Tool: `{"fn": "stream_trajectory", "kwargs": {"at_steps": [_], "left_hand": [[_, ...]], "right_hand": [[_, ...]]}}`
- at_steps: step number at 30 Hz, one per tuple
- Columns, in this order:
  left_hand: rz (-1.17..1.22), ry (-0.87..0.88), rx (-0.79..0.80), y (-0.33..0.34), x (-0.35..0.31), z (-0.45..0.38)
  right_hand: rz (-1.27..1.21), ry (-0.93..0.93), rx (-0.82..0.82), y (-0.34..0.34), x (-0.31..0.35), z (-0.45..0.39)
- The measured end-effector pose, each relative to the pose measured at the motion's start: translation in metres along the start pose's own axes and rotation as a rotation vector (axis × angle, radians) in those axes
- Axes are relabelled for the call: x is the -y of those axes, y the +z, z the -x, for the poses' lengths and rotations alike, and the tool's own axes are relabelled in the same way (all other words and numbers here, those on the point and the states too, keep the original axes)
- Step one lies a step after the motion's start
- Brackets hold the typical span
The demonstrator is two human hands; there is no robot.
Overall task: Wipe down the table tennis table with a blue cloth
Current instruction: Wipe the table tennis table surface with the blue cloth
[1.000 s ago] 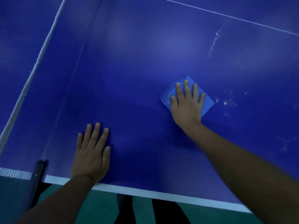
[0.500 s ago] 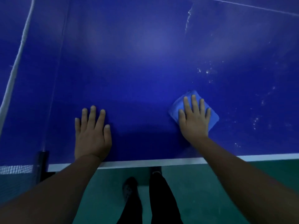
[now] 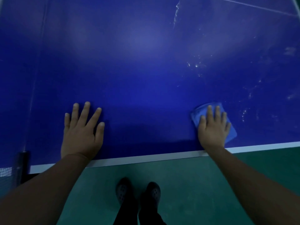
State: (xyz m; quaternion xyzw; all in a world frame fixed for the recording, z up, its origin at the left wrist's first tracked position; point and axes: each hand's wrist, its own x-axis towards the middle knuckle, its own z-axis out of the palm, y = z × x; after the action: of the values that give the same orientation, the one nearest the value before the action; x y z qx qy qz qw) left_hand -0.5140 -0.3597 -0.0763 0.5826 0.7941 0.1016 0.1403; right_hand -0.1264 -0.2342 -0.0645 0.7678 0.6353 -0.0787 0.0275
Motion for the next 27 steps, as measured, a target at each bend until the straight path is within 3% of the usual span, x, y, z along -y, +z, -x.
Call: {"fn": "stream_trajectory", "kwargs": {"at_steps": [2, 3, 5, 7, 9, 11, 13, 16, 18, 22, 24, 27], "left_hand": [[-0.001, 0.012, -0.006, -0.001, -0.001, 0.000], [-0.006, 0.019, -0.007, -0.001, -0.001, 0.000], [-0.010, 0.028, -0.007, -0.001, -0.002, 0.000], [-0.013, 0.023, -0.003, -0.001, -0.001, 0.000], [-0.020, 0.022, -0.004, 0.001, 0.000, 0.000], [-0.031, 0.018, -0.001, 0.001, -0.001, -0.001], [-0.039, 0.020, 0.005, 0.000, -0.004, -0.001], [-0.064, 0.008, 0.005, -0.004, -0.009, 0.003], [-0.062, -0.007, -0.021, -0.004, -0.023, 0.009], [0.039, 0.047, -0.022, 0.013, -0.083, 0.025], [-0.002, 0.136, 0.028, 0.025, -0.102, 0.030], [-0.076, 0.203, 0.060, 0.035, -0.102, 0.029]], "right_hand": [[-0.075, 0.227, -0.040, 0.003, 0.021, -0.003], [-0.082, 0.232, -0.050, 0.008, 0.040, 0.006], [-0.075, -0.029, -0.074, 0.024, 0.077, 0.041], [0.020, -0.471, -0.012, 0.035, 0.091, 0.080], [0.067, -0.661, 0.031, 0.032, 0.069, 0.074], [0.068, -0.465, 0.012, 0.023, 0.031, 0.047], [0.029, -0.116, 0.013, 0.011, -0.002, 0.022], [-0.081, 0.219, -0.011, 0.011, 0.010, 0.013], [-0.108, 0.140, -0.010, 0.017, 0.051, 0.022], [-0.049, -0.336, 0.056, 0.024, 0.089, 0.038], [-0.036, -0.309, 0.053, 0.022, 0.057, 0.027], [-0.018, -0.017, 0.009, 0.017, -0.026, 0.018]]}}
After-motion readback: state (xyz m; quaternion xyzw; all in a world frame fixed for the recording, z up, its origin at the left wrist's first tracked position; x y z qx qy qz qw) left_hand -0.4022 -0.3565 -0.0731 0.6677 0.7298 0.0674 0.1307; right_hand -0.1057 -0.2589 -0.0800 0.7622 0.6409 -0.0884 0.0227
